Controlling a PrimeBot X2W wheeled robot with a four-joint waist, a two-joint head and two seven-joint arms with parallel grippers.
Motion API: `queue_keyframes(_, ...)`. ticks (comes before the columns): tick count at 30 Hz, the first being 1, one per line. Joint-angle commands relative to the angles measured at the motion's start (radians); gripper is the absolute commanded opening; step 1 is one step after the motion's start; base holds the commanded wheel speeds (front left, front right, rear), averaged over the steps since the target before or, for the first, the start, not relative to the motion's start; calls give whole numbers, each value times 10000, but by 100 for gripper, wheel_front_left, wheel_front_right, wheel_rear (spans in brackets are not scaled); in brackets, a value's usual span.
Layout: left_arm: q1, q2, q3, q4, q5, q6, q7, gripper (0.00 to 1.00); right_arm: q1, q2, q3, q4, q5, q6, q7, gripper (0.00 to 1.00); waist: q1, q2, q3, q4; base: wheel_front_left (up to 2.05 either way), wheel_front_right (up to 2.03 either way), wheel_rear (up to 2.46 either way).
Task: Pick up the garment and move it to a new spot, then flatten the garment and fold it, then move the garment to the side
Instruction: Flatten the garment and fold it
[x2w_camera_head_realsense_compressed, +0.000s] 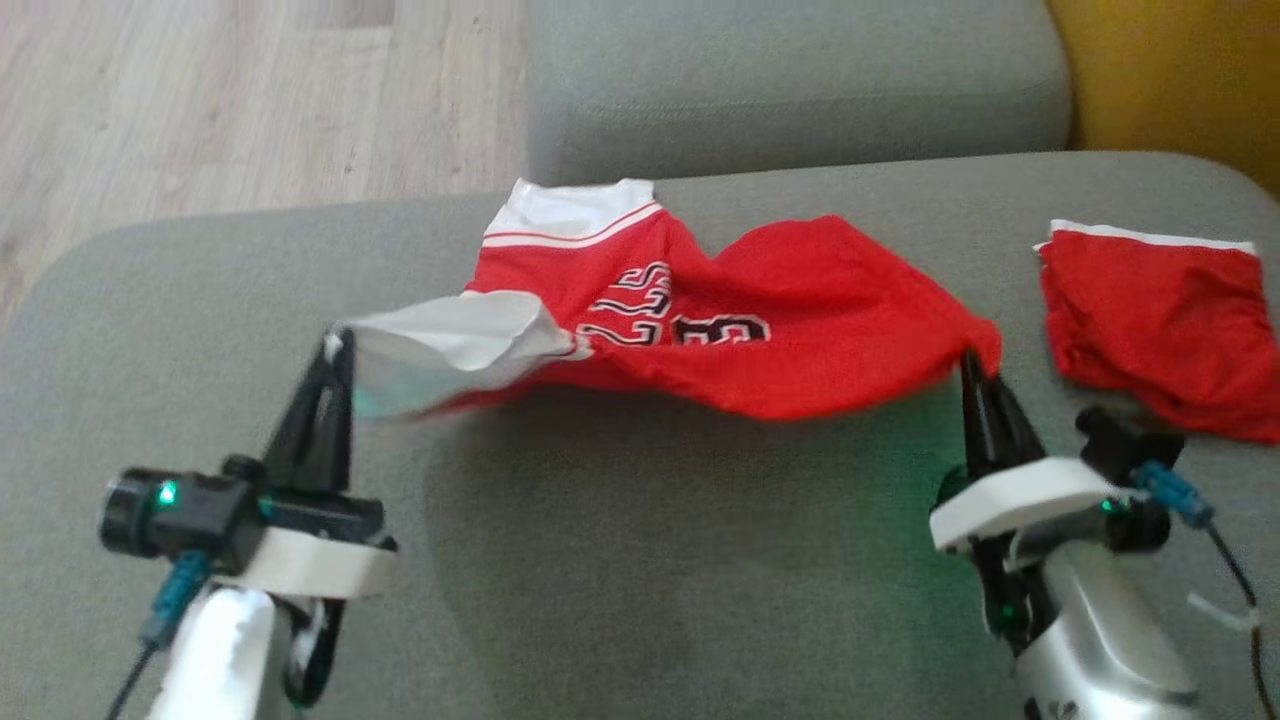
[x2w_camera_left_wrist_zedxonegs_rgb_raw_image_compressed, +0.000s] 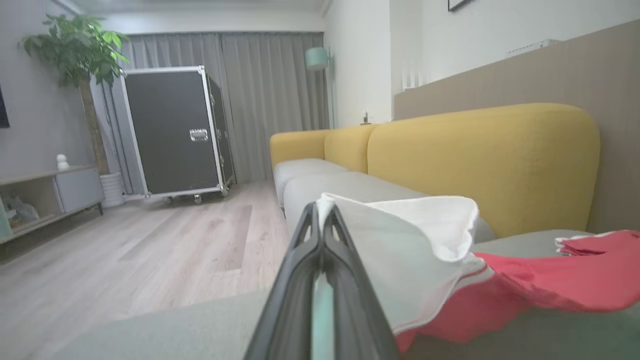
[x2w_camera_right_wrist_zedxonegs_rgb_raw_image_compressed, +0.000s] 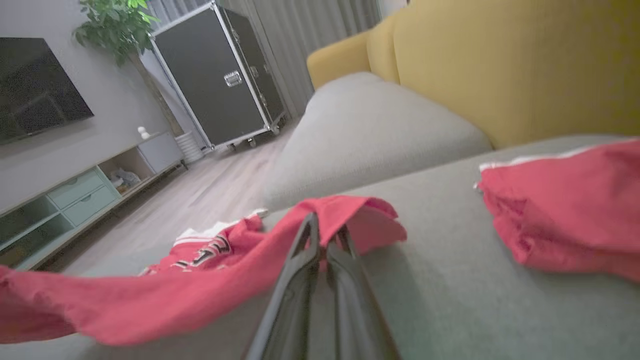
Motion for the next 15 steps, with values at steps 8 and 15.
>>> queue_keyframes(8, -1856, 693, 1335, -2135, 181, 315, -95, 0, -1507, -955, 180, -3608, -898, 65, 596, 0, 1, -1, -491, -291, 0, 0, 0)
queue_keyframes(15, -3353, 1056, 1894, -3661, 58, 512, 96, 0, -2274, -2022, 295, -6326, -1168, 65, 1728, 0, 1, -1, -623, -444, 0, 0, 0)
